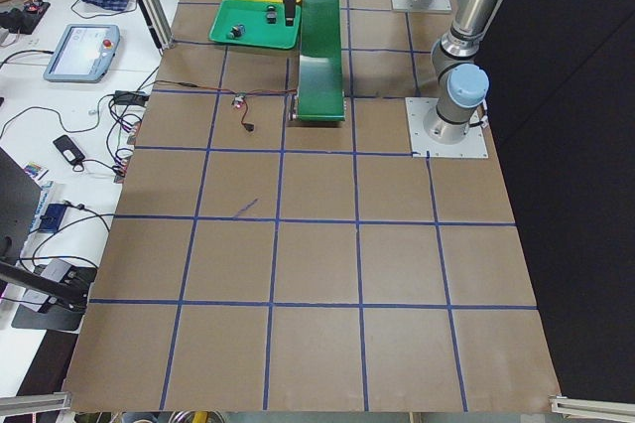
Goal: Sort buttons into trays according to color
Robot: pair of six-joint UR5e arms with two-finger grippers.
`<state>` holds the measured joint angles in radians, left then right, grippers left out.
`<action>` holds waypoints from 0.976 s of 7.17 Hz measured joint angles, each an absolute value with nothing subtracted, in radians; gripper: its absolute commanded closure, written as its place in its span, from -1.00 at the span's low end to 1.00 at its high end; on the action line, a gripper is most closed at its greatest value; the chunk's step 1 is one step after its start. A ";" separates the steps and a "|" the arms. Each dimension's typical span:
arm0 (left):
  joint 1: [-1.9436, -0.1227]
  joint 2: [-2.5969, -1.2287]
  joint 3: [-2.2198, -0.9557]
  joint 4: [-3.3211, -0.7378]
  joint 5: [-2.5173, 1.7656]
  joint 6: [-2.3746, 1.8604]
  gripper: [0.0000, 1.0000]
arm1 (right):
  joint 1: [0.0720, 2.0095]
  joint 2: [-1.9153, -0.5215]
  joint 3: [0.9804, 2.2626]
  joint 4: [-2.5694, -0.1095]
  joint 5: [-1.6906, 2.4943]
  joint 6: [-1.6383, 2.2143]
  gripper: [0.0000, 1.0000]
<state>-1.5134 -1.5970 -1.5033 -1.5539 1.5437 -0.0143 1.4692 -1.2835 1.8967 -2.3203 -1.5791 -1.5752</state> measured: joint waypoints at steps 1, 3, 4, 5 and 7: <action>-1.514 -1.597 -1.503 -1.554 1.544 -0.014 -1.00 | 1.436 -1.221 1.834 -2.320 -1.574 -1.578 0.07; -1.514 -1.597 -1.503 -1.554 1.543 -0.014 -1.00 | 1.412 -1.158 1.777 -2.319 -1.572 -1.579 -0.99; -1.514 -1.597 -1.503 -1.554 1.543 -0.014 -1.00 | 1.411 -1.152 1.772 -2.319 -1.568 -1.573 -1.00; -1.514 -1.597 -1.503 -1.554 1.544 -0.015 -1.00 | 1.412 -1.154 1.770 -2.317 -1.559 -1.560 -1.00; -1.514 -1.596 -1.503 -1.554 1.545 -0.014 -1.00 | 1.418 -1.175 1.765 -2.297 -1.559 -1.464 -1.00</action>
<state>-1.5138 -1.5961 -1.5033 -1.5539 1.5445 -0.0143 1.4176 -1.1748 1.7651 -2.2974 -1.5587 -1.4644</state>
